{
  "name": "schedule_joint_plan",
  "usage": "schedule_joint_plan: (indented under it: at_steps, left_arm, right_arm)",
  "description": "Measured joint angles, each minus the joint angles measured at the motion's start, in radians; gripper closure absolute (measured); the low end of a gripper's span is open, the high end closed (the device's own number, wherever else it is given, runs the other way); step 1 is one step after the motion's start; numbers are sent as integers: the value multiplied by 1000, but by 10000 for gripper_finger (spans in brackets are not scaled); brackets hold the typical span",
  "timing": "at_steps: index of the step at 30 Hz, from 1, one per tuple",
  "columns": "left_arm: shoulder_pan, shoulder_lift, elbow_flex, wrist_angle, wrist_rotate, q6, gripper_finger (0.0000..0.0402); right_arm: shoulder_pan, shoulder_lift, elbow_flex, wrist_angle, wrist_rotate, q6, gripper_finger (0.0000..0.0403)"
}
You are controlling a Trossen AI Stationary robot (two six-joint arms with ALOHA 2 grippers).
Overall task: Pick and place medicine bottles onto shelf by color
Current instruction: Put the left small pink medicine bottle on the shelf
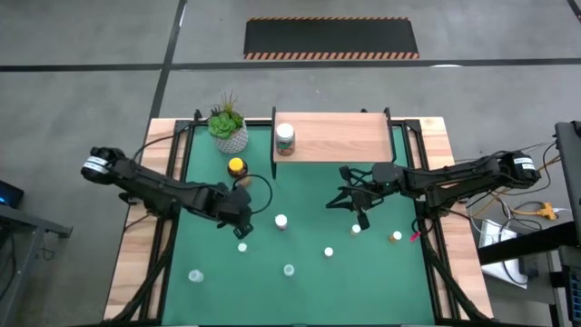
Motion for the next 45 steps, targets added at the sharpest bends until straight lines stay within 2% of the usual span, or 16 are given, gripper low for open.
schedule_joint_plan:
  at_steps: [4,9,13,18,23,27,32,39,45]
  left_arm:
    - [-59,-23,1,79,-86,156,400]
    - [-121,-66,-18,255,-197,427,400]
    - [-135,-123,-71,408,-213,658,400]
    - [-135,-227,-134,481,-214,808,400]
    - [-134,-370,-210,497,-219,898,400]
    - [-134,-493,-274,518,-238,946,400]
    - [-134,-641,-373,560,-239,997,400]
    - [-134,-805,-540,738,-239,1155,400]
    - [-134,-906,-581,779,-242,1213,400]
  right_arm:
    - [0,0,0,19,0,5,394]
    - [1,7,0,162,0,106,391]
    - [3,65,39,203,3,146,375]
    - [5,213,151,194,56,200,342]
    - [5,356,324,31,70,205,308]
    - [12,448,493,-157,132,233,283]
    - [19,577,697,-330,140,242,250]
    - [27,760,956,-499,140,254,209]
    - [29,904,1125,-561,141,276,197]
